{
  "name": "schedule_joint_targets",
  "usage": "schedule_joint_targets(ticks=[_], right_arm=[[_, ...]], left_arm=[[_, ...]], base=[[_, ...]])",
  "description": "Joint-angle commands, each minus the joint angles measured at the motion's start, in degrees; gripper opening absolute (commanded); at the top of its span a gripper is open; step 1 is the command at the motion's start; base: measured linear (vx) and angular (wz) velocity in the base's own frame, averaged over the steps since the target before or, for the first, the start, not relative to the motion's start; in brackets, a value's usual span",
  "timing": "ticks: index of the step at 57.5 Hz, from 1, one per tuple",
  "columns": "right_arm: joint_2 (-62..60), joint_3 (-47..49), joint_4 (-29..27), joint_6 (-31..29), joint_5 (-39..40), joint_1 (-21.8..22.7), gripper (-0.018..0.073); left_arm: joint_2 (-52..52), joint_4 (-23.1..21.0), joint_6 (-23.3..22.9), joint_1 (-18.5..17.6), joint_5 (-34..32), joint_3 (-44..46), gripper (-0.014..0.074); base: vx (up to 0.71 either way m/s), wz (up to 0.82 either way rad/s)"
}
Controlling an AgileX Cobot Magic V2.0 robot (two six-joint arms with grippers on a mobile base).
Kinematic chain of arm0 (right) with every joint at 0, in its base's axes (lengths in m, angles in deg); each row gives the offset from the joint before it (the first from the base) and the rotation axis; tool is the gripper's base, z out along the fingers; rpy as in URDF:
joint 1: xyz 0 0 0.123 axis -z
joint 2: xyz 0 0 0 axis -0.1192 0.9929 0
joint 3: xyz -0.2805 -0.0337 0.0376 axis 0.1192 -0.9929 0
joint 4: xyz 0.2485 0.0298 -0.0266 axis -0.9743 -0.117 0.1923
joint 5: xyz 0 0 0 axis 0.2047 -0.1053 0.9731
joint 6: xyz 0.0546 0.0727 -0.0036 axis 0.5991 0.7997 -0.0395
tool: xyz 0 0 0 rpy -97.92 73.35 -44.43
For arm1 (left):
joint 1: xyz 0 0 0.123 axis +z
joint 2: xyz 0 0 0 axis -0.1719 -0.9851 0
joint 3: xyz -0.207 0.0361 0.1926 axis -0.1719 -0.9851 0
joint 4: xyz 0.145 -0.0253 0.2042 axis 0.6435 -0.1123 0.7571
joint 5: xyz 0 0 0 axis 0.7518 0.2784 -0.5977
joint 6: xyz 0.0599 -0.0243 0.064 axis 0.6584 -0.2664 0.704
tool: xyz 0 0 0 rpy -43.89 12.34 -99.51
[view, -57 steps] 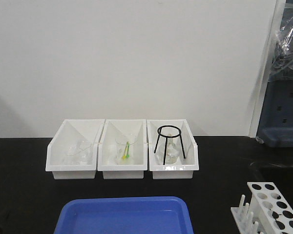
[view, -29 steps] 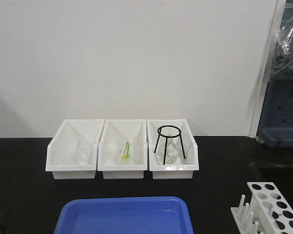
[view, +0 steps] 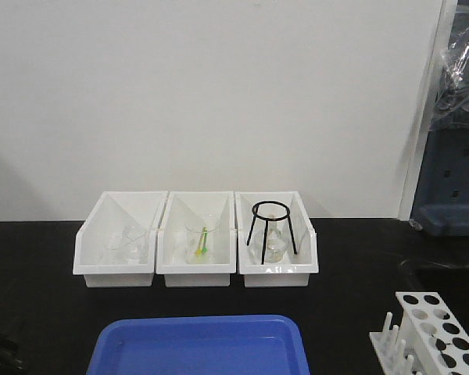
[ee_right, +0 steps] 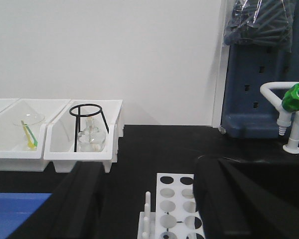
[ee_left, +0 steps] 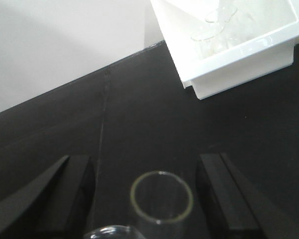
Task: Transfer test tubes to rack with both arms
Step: 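Close the left gripper around the clear test tube top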
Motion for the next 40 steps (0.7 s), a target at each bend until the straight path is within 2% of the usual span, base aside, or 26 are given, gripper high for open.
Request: schedule_joint_targets(ticks=[1,23,40], right_arm=[[0.6,1.9,0.3,-0.1,4.6,0.4,0.0462],[0.6,1.9,0.3,-0.1,4.6,0.4,0.0462],[0.6,1.9,0.3,-0.1,4.6,0.4,0.0462]], left_arm=[[1.8,-0.6,-0.1,-0.1,-3.3,1.4,0.0556],[1.8,-0.6,-0.1,-0.1,-3.2,1.4,0.0551],[1.8,-0.6,-0.1,-0.1,-3.1,1.4,0.0468]], base=[[0.0,0.0],[0.0,0.0],[0.0,0.0]])
